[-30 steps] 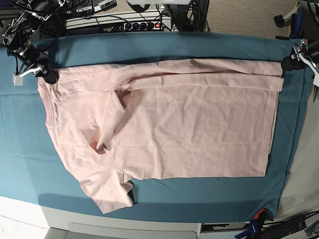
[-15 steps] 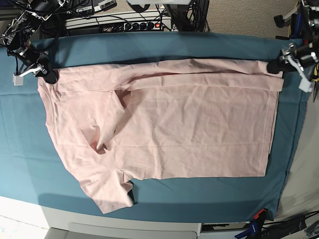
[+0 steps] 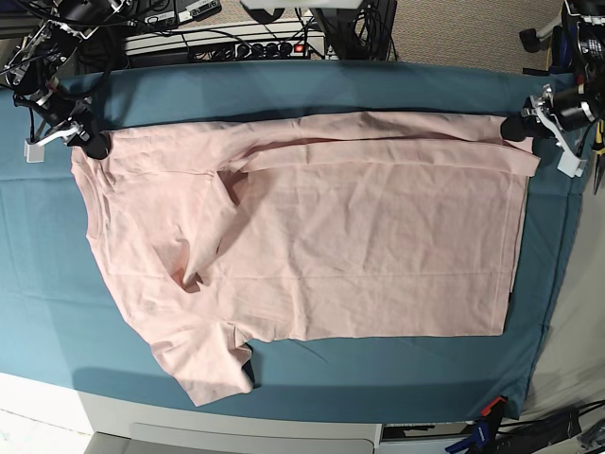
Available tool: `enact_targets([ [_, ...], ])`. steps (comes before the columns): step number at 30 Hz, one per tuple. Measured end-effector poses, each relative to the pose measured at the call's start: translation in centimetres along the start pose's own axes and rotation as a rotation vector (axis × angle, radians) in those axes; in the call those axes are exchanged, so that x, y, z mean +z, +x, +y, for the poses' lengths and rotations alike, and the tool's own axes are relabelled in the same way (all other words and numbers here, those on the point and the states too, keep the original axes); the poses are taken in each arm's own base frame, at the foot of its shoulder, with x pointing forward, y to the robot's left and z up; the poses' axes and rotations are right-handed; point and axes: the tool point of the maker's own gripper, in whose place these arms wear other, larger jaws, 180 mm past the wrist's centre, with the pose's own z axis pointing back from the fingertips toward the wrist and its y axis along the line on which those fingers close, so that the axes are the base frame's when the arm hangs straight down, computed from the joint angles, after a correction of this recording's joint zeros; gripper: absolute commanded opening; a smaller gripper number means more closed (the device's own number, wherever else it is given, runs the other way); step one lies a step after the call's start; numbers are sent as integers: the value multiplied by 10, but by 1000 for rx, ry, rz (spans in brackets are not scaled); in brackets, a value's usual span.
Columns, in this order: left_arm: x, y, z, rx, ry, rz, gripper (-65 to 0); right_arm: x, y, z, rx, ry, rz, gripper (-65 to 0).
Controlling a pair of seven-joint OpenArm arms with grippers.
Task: Fold the T-shirt properly
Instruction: 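Lift the held edge with both grippers and pull toward the robot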
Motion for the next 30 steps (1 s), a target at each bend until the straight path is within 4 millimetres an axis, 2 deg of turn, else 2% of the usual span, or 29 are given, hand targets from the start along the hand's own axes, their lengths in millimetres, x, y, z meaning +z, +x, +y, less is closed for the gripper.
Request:
enact_targets([
  [9,0,-3,0,4,-2,9,-650,3,-8,5,22,37,39,-650],
  [14,6,-17,-4,6,-29,31,-650,17,-14,-4,-6,23,26,-650],
  [20,18,-22,4,27,0,25,-650,38,-22,-15,-28,10,27,-650],
  [30,21,-28,5,34,0,44,-650,59,-35,-30,-32,-37,62,-650],
])
